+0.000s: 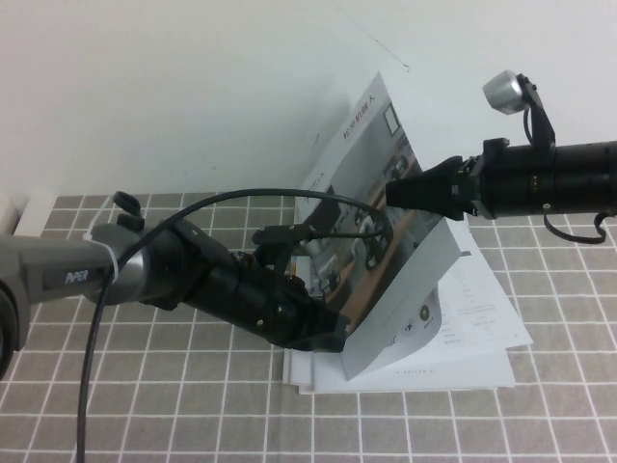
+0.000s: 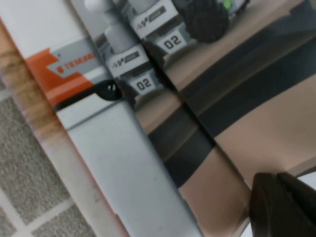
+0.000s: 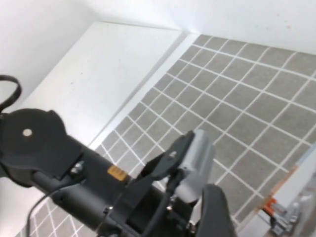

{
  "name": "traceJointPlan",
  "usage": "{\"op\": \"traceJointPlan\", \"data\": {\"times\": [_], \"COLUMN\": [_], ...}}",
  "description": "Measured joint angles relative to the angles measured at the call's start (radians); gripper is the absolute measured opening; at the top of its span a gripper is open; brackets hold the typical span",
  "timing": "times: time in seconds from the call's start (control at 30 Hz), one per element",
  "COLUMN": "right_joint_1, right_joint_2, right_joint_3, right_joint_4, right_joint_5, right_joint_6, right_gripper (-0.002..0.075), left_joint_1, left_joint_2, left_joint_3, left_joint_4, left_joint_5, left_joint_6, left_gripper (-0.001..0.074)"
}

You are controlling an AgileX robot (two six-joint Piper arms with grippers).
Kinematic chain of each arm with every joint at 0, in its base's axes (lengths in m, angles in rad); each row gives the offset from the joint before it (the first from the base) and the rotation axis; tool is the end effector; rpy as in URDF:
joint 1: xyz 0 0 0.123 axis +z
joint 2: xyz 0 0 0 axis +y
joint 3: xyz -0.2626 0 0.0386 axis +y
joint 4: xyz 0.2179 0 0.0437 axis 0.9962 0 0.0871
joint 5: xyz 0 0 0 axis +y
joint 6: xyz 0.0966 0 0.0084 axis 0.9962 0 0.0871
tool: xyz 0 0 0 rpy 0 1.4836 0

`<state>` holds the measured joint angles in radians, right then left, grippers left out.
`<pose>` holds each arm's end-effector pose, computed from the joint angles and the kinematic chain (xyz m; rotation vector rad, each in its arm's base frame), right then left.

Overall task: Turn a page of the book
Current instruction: Open the closed book

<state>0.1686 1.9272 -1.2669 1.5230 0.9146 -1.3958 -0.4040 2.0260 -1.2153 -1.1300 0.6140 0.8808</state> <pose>0.3562 0.1385 0.2214 -0.5894 2.0561 1.1494 0.3254 -0.1941 0.1437 0.5180 2.5731 -0.9156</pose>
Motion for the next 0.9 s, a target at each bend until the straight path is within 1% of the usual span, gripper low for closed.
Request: {"op": "traceJointPlan", "data": {"times": [0.13,0.43,0.77,0.9], "right_joint_1": [0.012,0.095,0.100,0.100], "right_joint_2": [0.000,0.000,0.033,0.038], "right_joint_3": [0.000,0.000,0.000,0.000], "right_joint_4": [0.002,0.004,0.004,0.004], "right_joint_5": [0.016,0.040,0.014,0.011], "right_joint_6": [-0.005,-0.072,-0.091,-0.095], "right_gripper": [0.0431,0.0431,0.0431,0.0431], "left_joint_1": [0.000,0.000,0.000,0.002], "left_joint_2": [0.000,0.000,0.000,0.002], "left_joint_3": [0.000,0.000,0.000,0.000], "left_joint_4": [0.001,0.004,0.007,0.014], "left_joint_5": [0.000,0.000,0.023,0.076], "left_joint_6": [0.000,0.000,0.017,0.021], "left_gripper": [-0.0004,-0.0004,-0.0004,-0.0004]}}
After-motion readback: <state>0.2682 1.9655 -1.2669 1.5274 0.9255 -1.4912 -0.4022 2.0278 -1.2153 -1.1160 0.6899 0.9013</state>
